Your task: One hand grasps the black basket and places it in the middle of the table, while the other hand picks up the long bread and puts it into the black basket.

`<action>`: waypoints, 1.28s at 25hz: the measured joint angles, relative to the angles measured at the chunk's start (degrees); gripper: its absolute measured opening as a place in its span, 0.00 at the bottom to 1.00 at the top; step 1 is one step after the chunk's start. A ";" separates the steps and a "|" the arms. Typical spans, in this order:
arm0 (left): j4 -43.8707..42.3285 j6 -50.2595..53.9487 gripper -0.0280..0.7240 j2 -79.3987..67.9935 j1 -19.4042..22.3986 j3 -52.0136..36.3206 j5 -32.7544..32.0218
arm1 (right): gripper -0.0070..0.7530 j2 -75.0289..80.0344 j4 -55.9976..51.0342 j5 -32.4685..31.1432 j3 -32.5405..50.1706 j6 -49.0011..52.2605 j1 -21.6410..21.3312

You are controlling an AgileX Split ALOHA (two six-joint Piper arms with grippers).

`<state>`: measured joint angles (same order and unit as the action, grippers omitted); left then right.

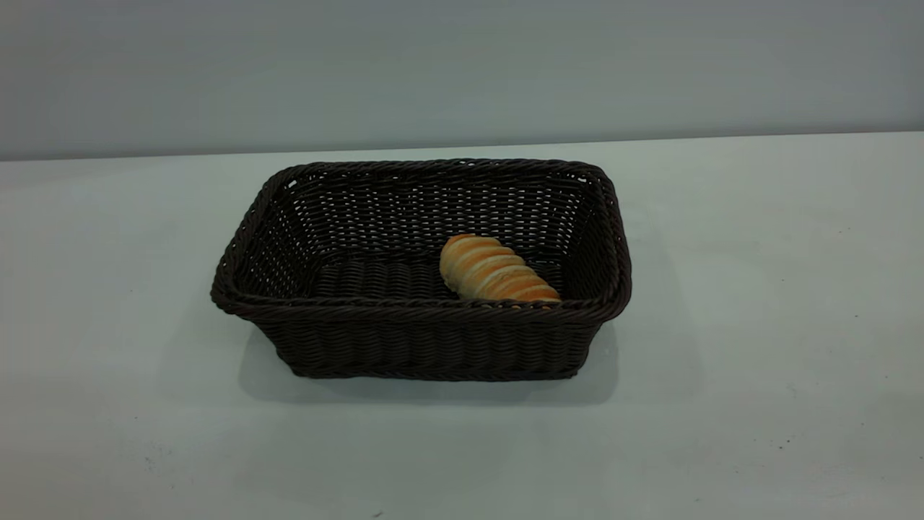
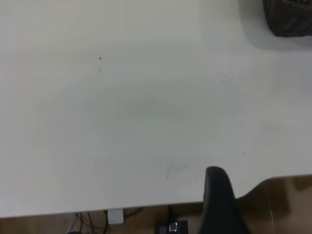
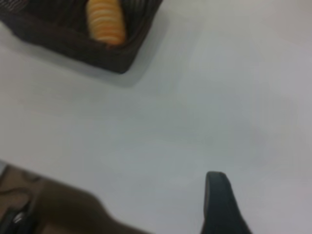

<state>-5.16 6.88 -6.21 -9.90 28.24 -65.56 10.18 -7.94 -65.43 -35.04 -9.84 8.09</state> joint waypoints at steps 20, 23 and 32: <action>0.00 0.00 0.74 0.34 0.00 0.00 0.51 | 0.58 -5.09 1.19 0.91 7.96 3.32 0.00; 0.00 0.00 0.74 0.34 0.00 0.00 0.51 | 0.58 -5.09 1.19 0.96 8.00 3.32 0.00; -0.06 0.00 0.74 4.89 3.77 0.00 0.50 | 0.58 -5.09 1.19 0.97 8.00 3.36 -0.13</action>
<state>-5.22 6.88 -1.32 -6.13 28.24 -65.06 5.09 -6.75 -64.46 -27.04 -6.48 7.96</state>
